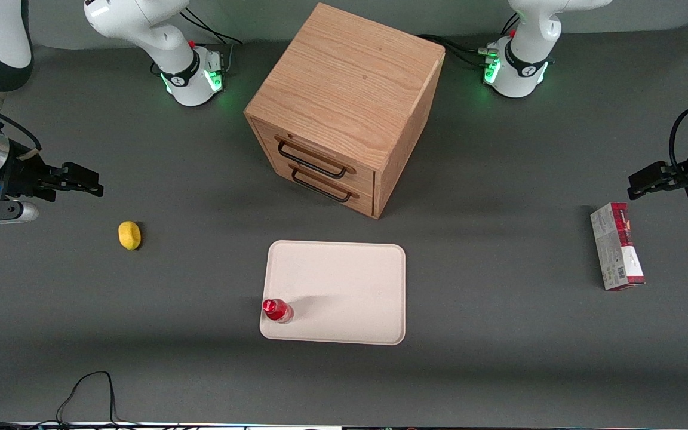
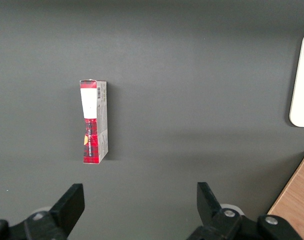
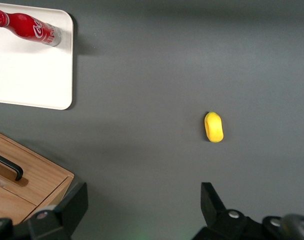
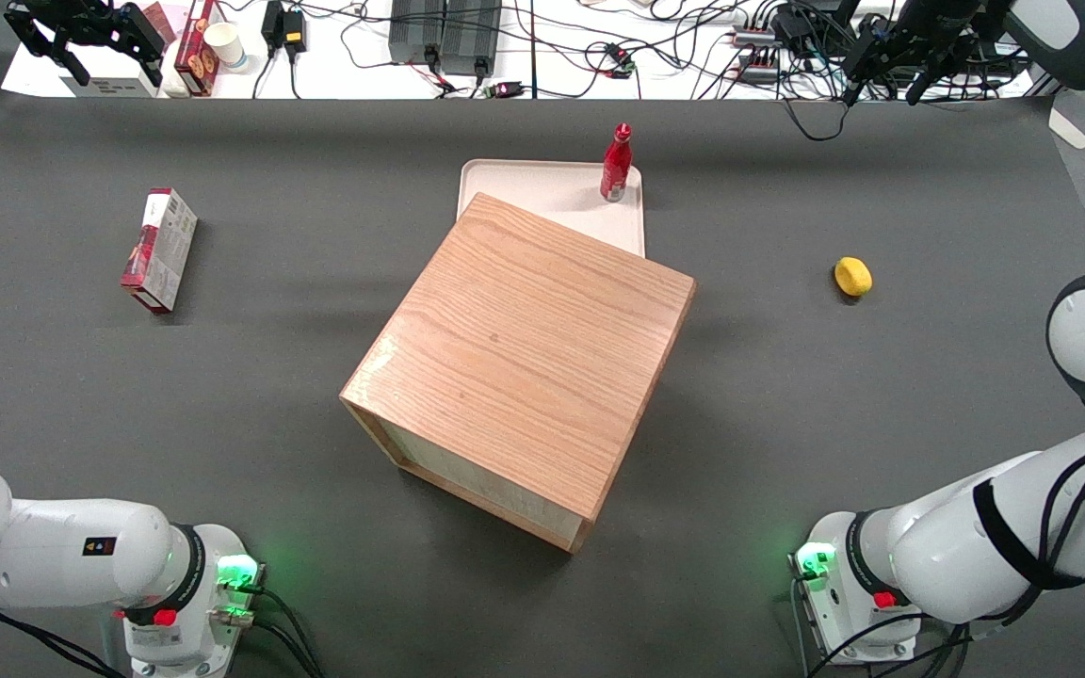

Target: Place coke bottle on tray

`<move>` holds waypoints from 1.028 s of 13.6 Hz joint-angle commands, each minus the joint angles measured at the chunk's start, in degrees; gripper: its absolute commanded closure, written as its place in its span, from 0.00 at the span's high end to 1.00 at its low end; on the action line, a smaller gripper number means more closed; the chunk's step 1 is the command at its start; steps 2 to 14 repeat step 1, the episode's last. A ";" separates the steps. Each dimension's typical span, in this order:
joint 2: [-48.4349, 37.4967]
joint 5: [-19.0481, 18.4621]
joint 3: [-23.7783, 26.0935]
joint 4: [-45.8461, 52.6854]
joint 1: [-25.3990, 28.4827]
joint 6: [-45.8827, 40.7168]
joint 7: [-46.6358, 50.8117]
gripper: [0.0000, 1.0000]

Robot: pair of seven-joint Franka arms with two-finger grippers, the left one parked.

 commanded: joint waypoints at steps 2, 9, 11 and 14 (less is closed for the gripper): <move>0.17 -0.93 0.15 1.09 0.34 -0.87 0.40 1.00; 0.17 -0.93 0.15 1.09 0.34 -0.87 0.40 1.00; 0.17 -0.93 0.15 1.09 0.34 -0.87 0.40 1.00; 0.17 -0.93 0.15 1.09 0.34 -0.87 0.40 1.00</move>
